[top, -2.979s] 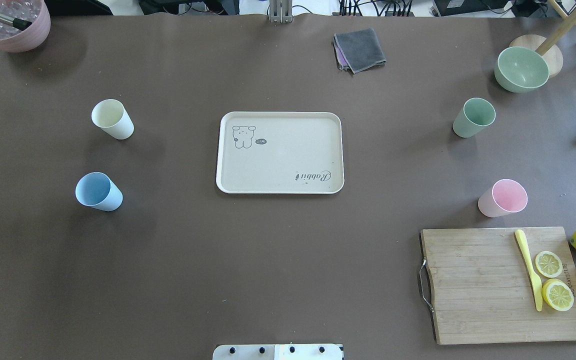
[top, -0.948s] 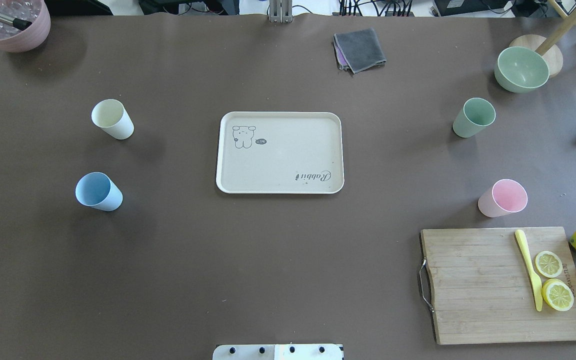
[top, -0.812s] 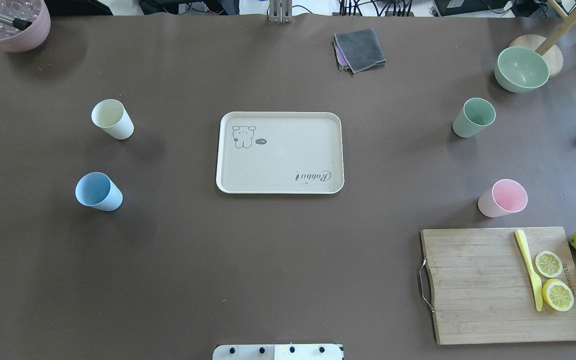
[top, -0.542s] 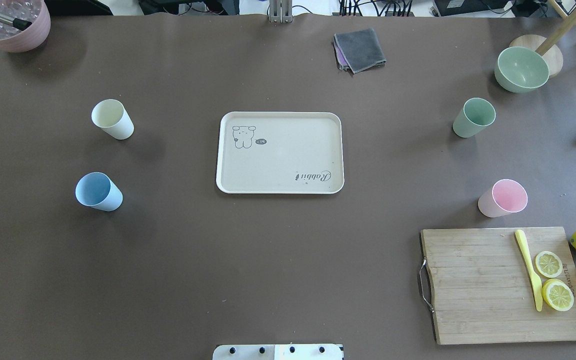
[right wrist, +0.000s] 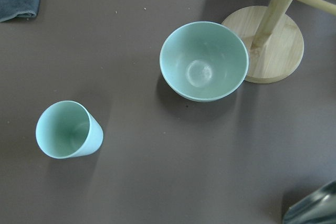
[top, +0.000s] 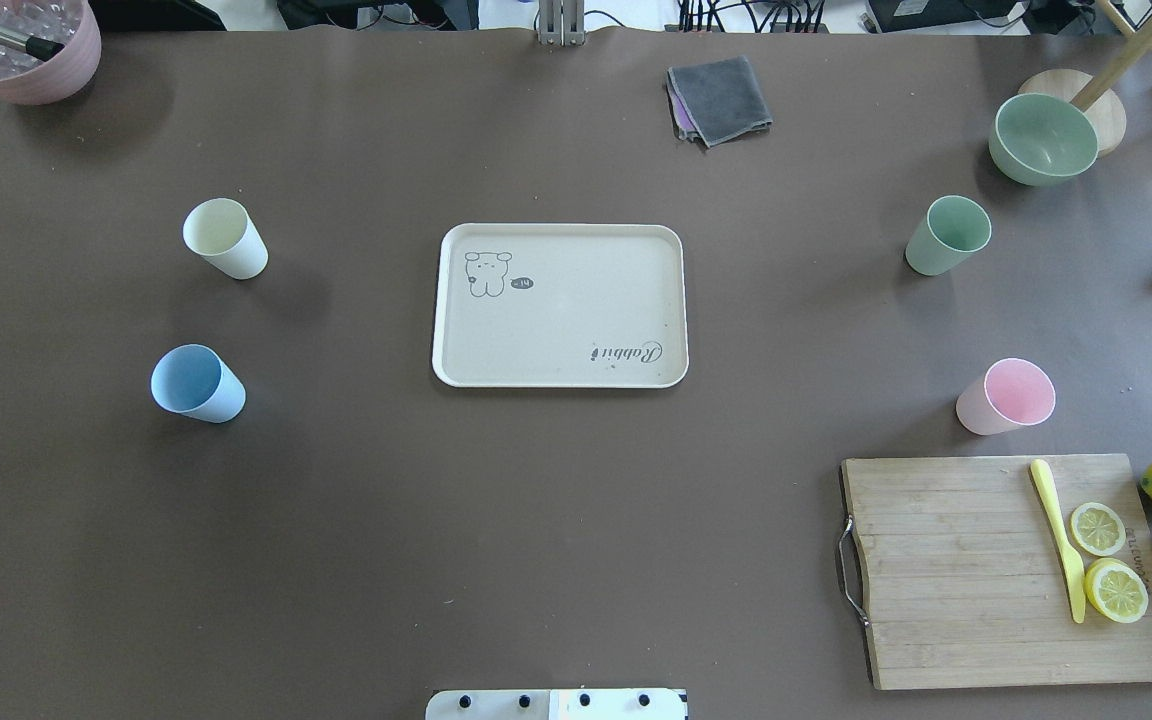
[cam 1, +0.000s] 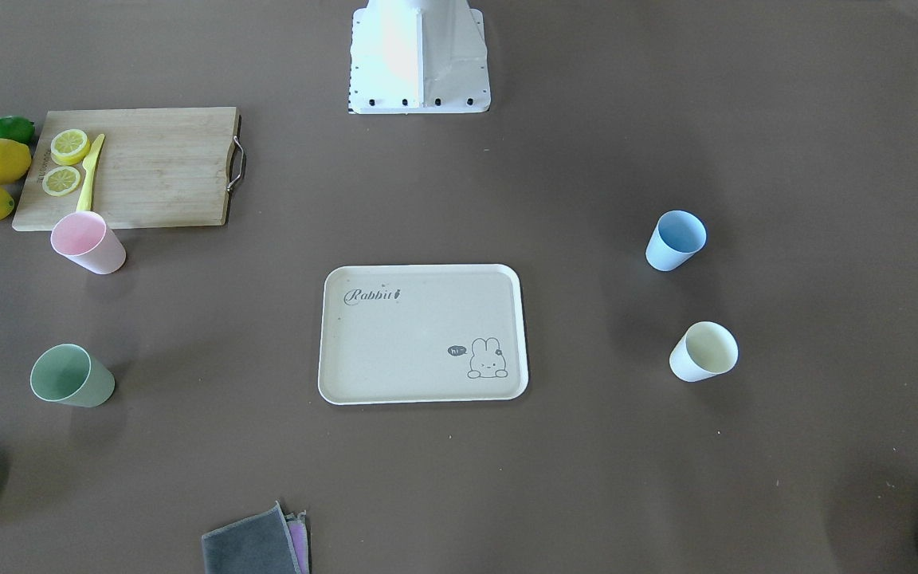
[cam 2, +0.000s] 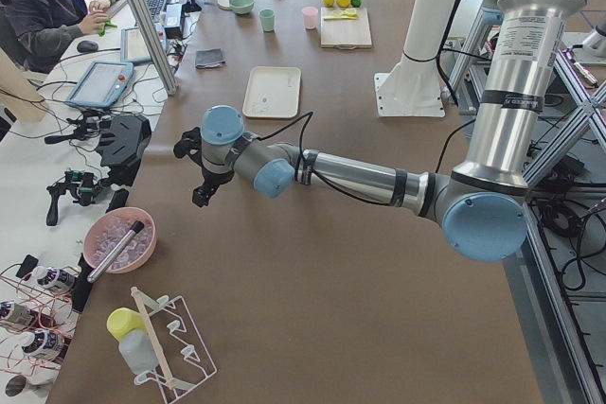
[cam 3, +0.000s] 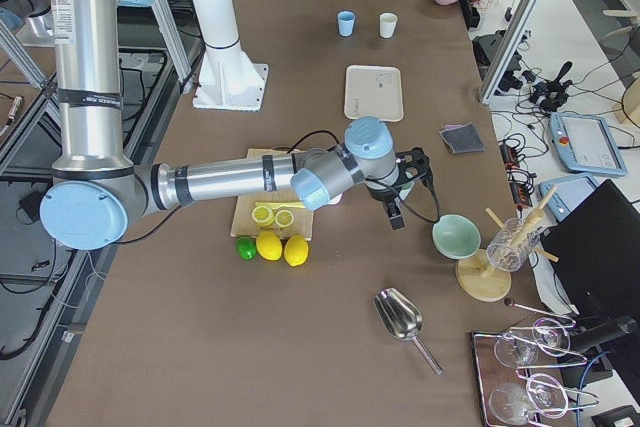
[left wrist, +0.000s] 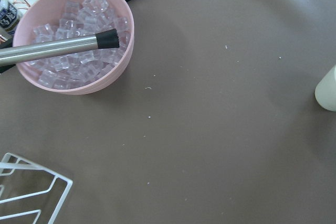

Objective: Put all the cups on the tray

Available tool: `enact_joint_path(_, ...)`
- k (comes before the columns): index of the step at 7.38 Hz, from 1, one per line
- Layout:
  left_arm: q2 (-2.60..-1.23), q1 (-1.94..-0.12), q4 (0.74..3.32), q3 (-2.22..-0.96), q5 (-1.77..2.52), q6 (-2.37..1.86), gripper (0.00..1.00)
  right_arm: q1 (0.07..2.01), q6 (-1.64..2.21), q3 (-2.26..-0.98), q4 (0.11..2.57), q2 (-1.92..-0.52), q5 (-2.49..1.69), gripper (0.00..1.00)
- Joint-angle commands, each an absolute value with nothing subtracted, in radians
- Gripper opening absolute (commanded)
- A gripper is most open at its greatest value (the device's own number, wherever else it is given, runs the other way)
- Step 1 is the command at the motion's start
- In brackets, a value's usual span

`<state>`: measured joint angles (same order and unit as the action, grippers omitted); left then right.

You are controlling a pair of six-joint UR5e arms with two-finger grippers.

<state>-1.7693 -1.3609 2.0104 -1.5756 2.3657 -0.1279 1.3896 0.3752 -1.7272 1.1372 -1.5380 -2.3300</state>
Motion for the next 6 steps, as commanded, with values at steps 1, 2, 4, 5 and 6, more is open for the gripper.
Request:
enact_joint_path(1,-1.834,-1.238,2.014,-1.562,2.356,-0.418,0.98,1.284,0.632,-1.735,1.163,-1.476,-2.297,1.0)
enact_joint_path(2,-1.888,-1.183,2.014,-1.542,2.358,-0.533,0.98,1.214,0.788,-1.764,1.161,-1.464,-2.217,1.0)
enact_joint_path(4,-1.968,-1.102,2.074,-1.446,2.291,-0.64,0.97,1.152,0.865,-1.776,1.161,-1.45,-2.161,1.0)
enact_joint_path(5,-1.983,-1.053,2.136,-1.378,2.236,-0.64,0.96,1.151,0.864,-1.776,1.16,-1.453,-2.158,1.0)
enact_joint_path(6,-1.988,-1.036,2.178,-1.347,2.203,-0.64,0.89,1.15,0.864,-1.776,1.158,-1.453,-2.155,1.0)
